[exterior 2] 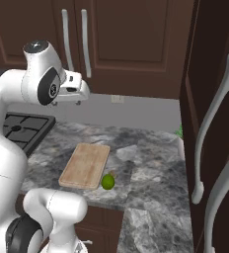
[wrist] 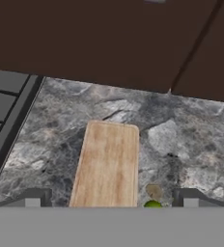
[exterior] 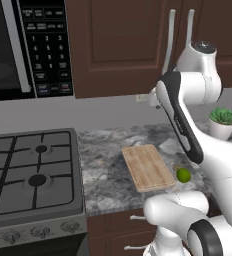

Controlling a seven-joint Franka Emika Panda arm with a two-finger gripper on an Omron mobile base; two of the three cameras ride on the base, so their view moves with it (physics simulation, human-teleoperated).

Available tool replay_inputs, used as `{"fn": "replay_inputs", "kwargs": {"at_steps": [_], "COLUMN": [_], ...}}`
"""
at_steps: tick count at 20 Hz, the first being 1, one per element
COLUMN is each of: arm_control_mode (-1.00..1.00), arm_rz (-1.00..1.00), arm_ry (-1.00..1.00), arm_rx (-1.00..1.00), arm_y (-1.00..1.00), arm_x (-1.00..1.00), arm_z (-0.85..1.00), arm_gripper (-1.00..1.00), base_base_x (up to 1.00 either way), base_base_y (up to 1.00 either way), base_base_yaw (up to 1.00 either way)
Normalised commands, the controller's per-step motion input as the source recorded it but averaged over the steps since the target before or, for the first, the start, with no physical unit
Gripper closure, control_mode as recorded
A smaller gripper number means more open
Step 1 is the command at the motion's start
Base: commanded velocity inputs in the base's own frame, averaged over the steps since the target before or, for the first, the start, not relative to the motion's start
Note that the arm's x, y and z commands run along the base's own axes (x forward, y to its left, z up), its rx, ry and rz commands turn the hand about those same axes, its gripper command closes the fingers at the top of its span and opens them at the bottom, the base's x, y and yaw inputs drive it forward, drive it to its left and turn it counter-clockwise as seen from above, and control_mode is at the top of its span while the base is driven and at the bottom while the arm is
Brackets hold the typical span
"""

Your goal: Open the cabinet. Place the bowl and condiment on the counter. Then place the lime and garlic on the cutting board.

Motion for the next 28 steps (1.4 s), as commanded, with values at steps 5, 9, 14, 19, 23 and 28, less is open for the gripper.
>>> {"fn": "replay_inputs", "kwargs": {"at_steps": [5, 9, 14, 19, 23, 28], "arm_control_mode": [-1.00, -1.00, -1.00, -1.00, -1.00, -1.00], "arm_rz": [0.02, 0.03, 0.04, 0.02, 0.00, 0.00], "arm_ry": [-0.12, -0.14, -0.15, -0.15, -0.07, -0.08], "arm_rx": [-0.02, -0.01, 0.00, 0.00, 0.00, 0.00], "arm_y": [-0.13, -0.12, -0.14, -0.13, -0.15, -0.11], "arm_x": [-0.02, 0.00, 0.00, 0.01, 0.06, 0.10], "arm_z": [0.43, 0.43, 0.38, 0.35, 0.36, 0.33], "arm_gripper": [-1.00, -1.00, -1.00, -1.00, -1.00, -1.00], "base_base_x": [0.00, 0.00, 0.00, 0.00, 0.00, 0.00], "base_base_y": [0.00, 0.00, 0.00, 0.00, 0.00, 0.00], "base_base_yaw": [0.00, 0.00, 0.00, 0.00, 0.00, 0.00]}}
